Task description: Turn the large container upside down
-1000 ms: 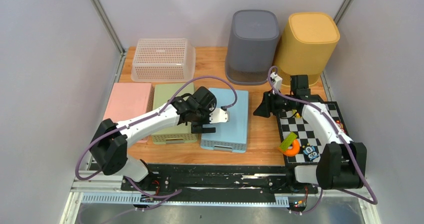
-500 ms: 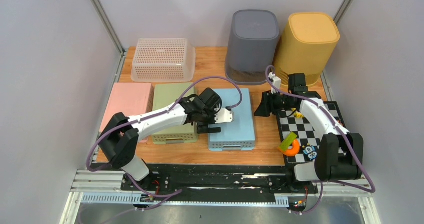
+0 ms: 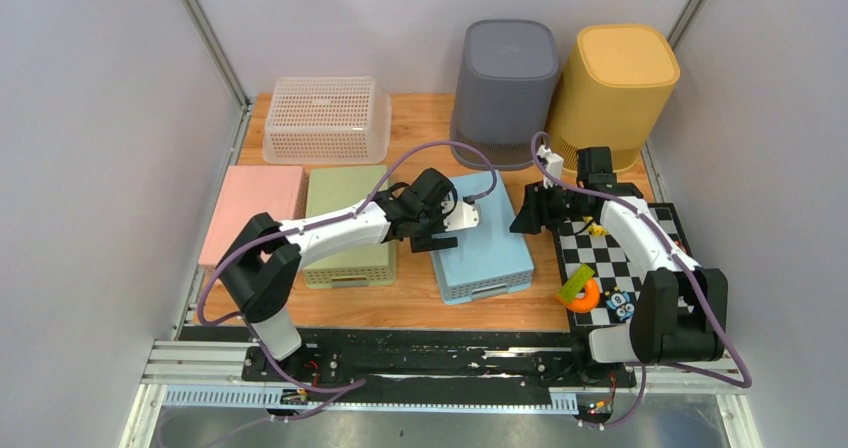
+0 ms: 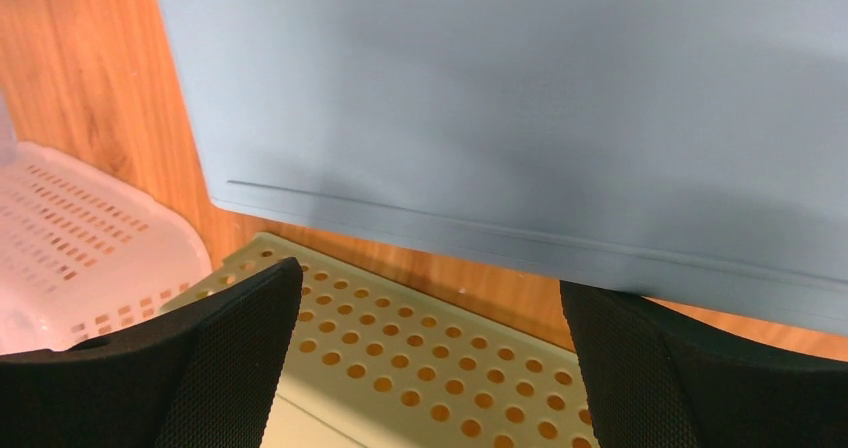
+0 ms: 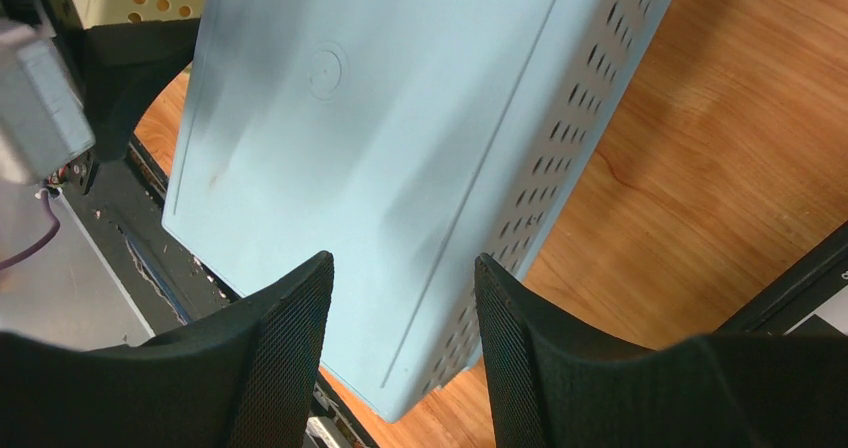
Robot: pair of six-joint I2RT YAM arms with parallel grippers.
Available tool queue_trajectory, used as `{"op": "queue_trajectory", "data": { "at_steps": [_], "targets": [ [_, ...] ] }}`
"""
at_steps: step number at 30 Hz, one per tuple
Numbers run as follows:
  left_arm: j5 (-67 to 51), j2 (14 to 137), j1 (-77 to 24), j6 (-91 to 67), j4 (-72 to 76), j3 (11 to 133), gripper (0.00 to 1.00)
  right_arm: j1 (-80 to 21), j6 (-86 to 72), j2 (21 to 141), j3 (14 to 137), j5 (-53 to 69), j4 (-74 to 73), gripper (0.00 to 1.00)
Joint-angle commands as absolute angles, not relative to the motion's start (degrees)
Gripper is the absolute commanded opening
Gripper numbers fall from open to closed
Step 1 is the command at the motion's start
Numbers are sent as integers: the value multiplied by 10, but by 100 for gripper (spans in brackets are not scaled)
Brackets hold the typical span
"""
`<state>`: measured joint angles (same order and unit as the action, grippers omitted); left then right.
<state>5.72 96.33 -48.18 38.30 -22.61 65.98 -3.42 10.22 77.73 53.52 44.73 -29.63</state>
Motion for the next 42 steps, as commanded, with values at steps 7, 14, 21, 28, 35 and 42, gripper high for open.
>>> {"op": "queue_trajectory", "data": {
  "at_steps": [7, 14, 21, 28, 35, 42],
  "targets": [
    [190, 1018, -486, 376, -133, 691, 100, -44, 115, 797, 532, 457, -317, 57],
    [241, 1041, -485, 375, -106, 703, 100, -44, 120, 799, 533, 471, -323, 57],
    [262, 1076, -483, 358, -110, 737, 100, -28, 111, 755, 539, 419, -314, 57],
    [263, 1102, -471, 335, -127, 778, 100, -5, 105, 741, 520, 399, -299, 57],
    [233, 1080, -450, 303, -188, 813, 100, 12, 113, 783, 535, 431, -324, 57],
    [142, 912, -431, 309, -243, 764, 100, 20, 114, 752, 533, 439, -309, 57]
  ]
}}
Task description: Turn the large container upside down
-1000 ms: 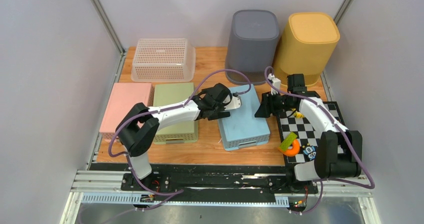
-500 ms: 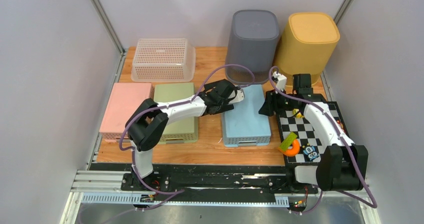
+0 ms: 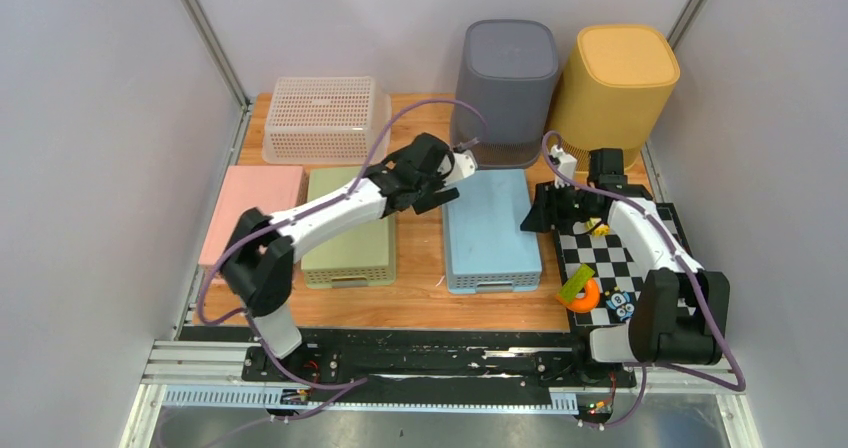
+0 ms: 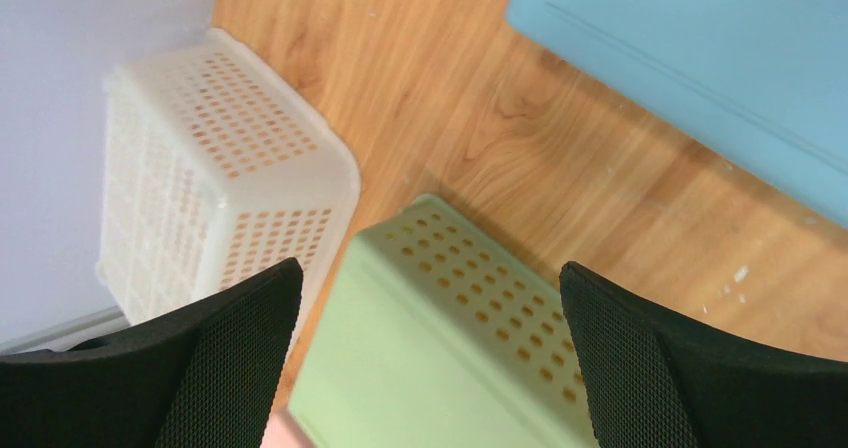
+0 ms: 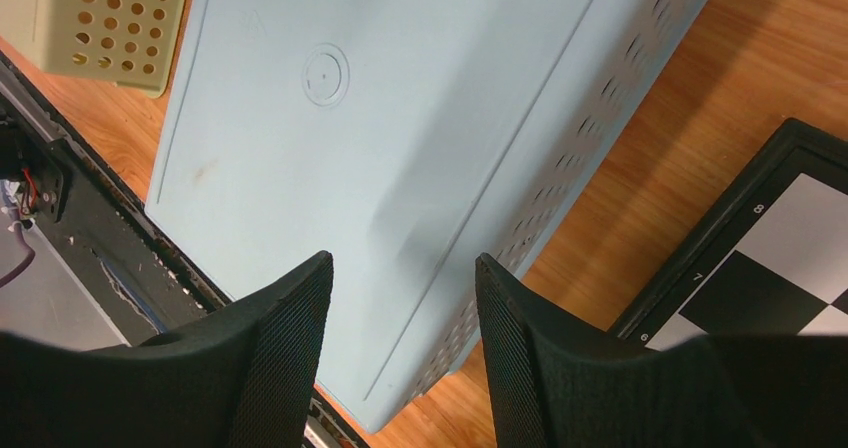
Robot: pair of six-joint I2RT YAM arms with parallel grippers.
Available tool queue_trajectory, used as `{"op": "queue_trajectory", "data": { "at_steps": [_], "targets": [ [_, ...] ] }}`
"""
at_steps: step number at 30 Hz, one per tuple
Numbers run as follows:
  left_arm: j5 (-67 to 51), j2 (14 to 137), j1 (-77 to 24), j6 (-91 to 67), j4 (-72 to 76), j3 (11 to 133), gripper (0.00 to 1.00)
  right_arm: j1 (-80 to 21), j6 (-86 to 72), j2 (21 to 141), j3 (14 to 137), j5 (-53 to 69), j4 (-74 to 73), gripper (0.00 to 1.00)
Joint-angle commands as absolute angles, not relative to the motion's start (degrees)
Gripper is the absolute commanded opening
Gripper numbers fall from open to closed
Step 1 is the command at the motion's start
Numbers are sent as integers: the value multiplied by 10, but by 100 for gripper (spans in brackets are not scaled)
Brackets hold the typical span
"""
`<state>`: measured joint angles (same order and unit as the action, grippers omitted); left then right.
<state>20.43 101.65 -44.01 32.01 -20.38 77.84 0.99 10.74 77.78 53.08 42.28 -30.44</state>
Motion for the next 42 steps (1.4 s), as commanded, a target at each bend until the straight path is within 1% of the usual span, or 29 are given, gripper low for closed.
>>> {"op": "queue_trajectory", "data": {
  "at_steps": [1, 5, 13, 19, 22, 24, 33, 42],
  "targets": [
    [132, 893, -424, 304, -253, 757, 100, 20, 113, 747, 531, 439, -308, 57],
    [79, 829, -365, 264, -295, 737, 100, 22, 112, 728, 525, 441, -297, 58],
    [-84, 751, -176, 169, -322, 669, 100, 26, 112, 705, 519, 444, -290, 58],
    [-224, 764, -54, 127, -331, 631, 100, 31, 114, 695, 513, 444, -282, 58],
    [-279, 780, -27, 112, -328, 615, 100, 35, 115, 694, 512, 443, -281, 58],
    [-289, 788, -12, 97, -319, 606, 100, 40, 115, 694, 511, 445, -280, 58],
    [-265, 817, 63, 54, -295, 589, 100, 50, 116, 704, 510, 454, -279, 58],
    [-307, 844, 69, 55, -291, 571, 100, 53, 116, 706, 510, 456, -279, 57]
  ]
}}
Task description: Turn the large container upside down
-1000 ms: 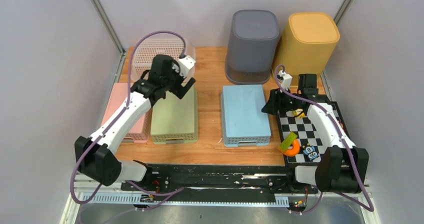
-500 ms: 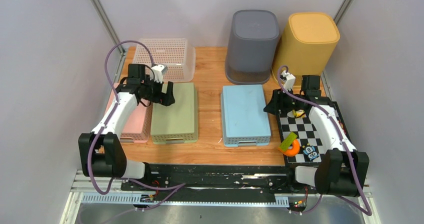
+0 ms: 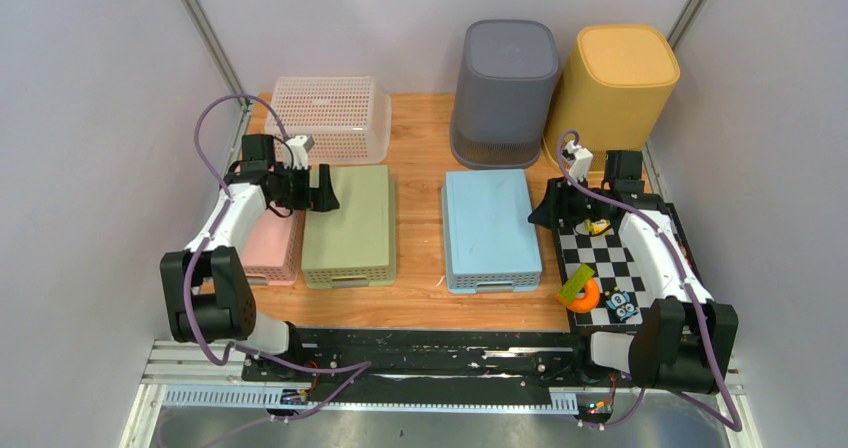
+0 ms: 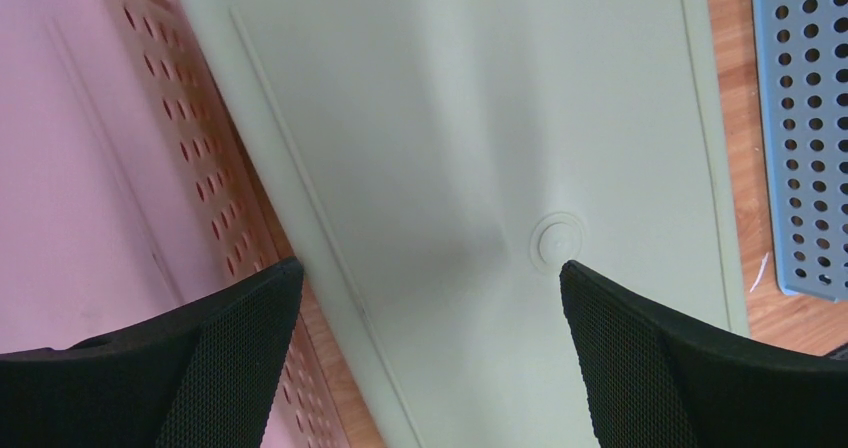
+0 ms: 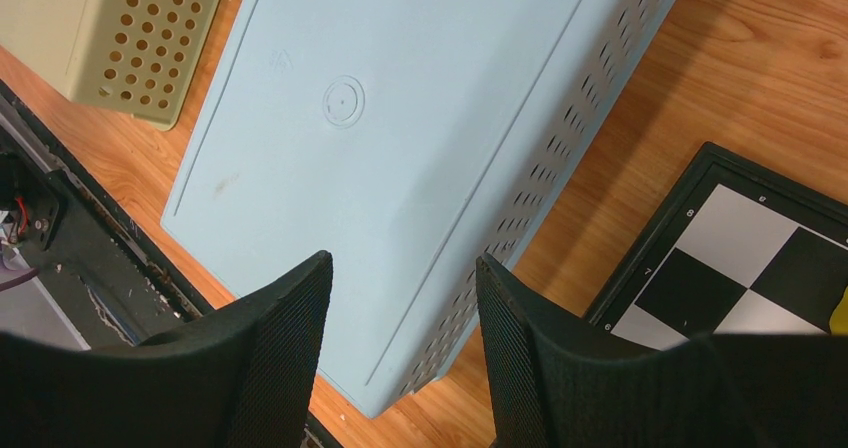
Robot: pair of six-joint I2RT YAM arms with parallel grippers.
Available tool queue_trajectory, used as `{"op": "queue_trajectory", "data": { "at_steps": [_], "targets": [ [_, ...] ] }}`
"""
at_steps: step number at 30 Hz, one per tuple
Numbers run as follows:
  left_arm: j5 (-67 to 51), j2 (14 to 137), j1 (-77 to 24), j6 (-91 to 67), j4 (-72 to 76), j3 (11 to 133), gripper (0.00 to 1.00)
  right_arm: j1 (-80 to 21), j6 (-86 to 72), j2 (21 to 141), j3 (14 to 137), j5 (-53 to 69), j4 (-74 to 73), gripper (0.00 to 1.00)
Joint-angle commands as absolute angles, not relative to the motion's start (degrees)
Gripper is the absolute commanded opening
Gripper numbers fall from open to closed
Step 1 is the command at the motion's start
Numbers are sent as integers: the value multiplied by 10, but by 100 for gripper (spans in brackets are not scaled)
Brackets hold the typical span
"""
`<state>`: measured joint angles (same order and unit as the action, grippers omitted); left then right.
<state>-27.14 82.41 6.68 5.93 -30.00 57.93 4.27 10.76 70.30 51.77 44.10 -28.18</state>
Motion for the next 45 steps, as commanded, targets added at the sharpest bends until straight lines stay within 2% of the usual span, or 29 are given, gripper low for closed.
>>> {"op": "queue_trajectory", "data": {
  "at_steps": [1, 18, 35, 45],
  "targets": [
    [-310, 848, 69, 55, -292, 570, 100, 53, 116, 707, 510, 456, -279, 57],
    [-284, 836, 29, 36, -276, 537, 100, 56, 116, 712, 510, 459, -277, 57],
    [-305, 840, -24, 31, -276, 539, 100, 57, 113, 707, 511, 456, -277, 58],
    [-276, 818, -37, 40, -293, 558, 100, 65, 113, 683, 519, 435, -280, 57]
  ]
}}
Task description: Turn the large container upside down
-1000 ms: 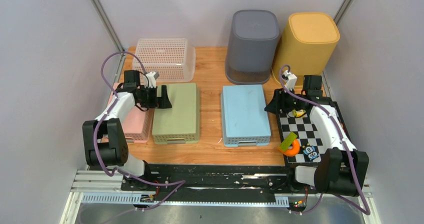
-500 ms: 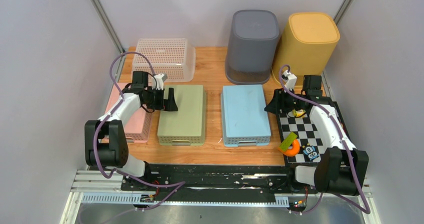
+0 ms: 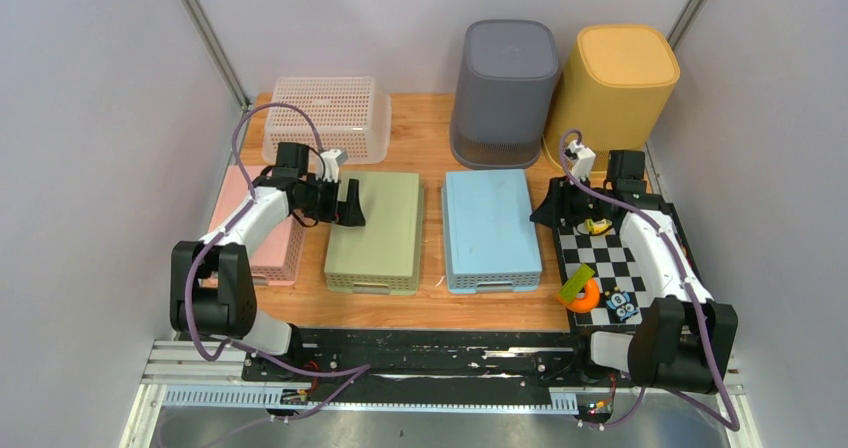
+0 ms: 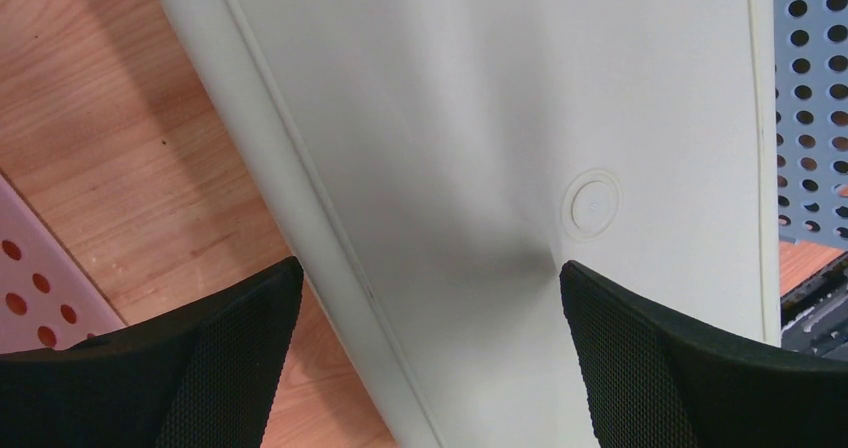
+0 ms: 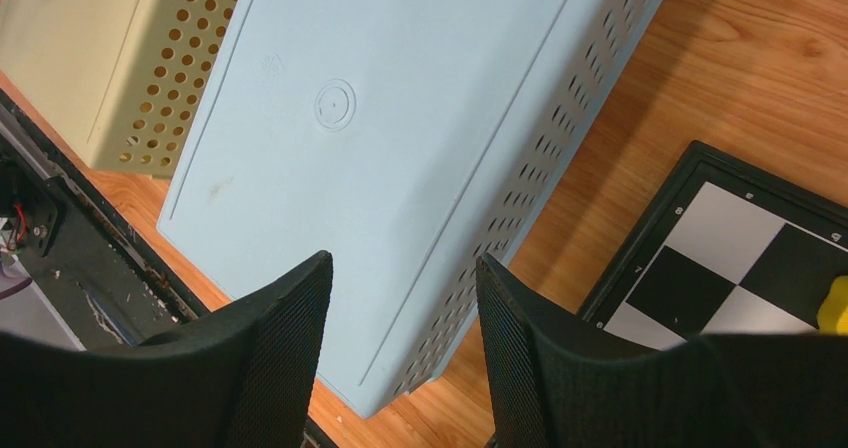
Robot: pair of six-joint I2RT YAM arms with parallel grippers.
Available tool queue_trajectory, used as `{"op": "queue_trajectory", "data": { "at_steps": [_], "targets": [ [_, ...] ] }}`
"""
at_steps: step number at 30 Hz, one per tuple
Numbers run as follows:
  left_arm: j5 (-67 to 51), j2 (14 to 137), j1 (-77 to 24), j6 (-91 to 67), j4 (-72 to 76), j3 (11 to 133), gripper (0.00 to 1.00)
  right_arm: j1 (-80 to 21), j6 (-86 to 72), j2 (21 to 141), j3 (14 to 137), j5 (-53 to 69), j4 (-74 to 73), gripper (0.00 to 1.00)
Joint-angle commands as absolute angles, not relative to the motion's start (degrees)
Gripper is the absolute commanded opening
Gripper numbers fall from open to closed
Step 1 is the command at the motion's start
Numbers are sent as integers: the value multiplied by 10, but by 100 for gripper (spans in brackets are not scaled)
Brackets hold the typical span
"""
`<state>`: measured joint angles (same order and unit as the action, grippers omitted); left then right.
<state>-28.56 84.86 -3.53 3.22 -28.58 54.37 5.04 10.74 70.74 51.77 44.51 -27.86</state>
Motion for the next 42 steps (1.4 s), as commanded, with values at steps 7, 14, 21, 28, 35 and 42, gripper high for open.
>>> {"op": "queue_trajectory", "data": {
  "at_steps": [7, 14, 21, 28, 35, 42],
  "targets": [
    [-265, 783, -34, 41, -321, 596, 100, 87, 121, 624, 537, 398, -300, 58],
    [-254, 715, -34, 92, -356, 624, 100, 94, 179, 579, 583, 405, -399, 60],
    [-277, 629, -34, 145, -404, 630, 100, 94, 214, 534, 653, 474, -490, 83],
    [-295, 521, -34, 192, -441, 626, 100, 94, 233, 479, 723, 526, -554, 100],
    [-313, 405, -34, 241, -487, 613, 100, 94, 269, 432, 759, 614, -616, 100],
    [-369, 344, -34, 272, -557, 627, 100, 94, 354, 403, 786, 689, -722, 100]
  ]
}}
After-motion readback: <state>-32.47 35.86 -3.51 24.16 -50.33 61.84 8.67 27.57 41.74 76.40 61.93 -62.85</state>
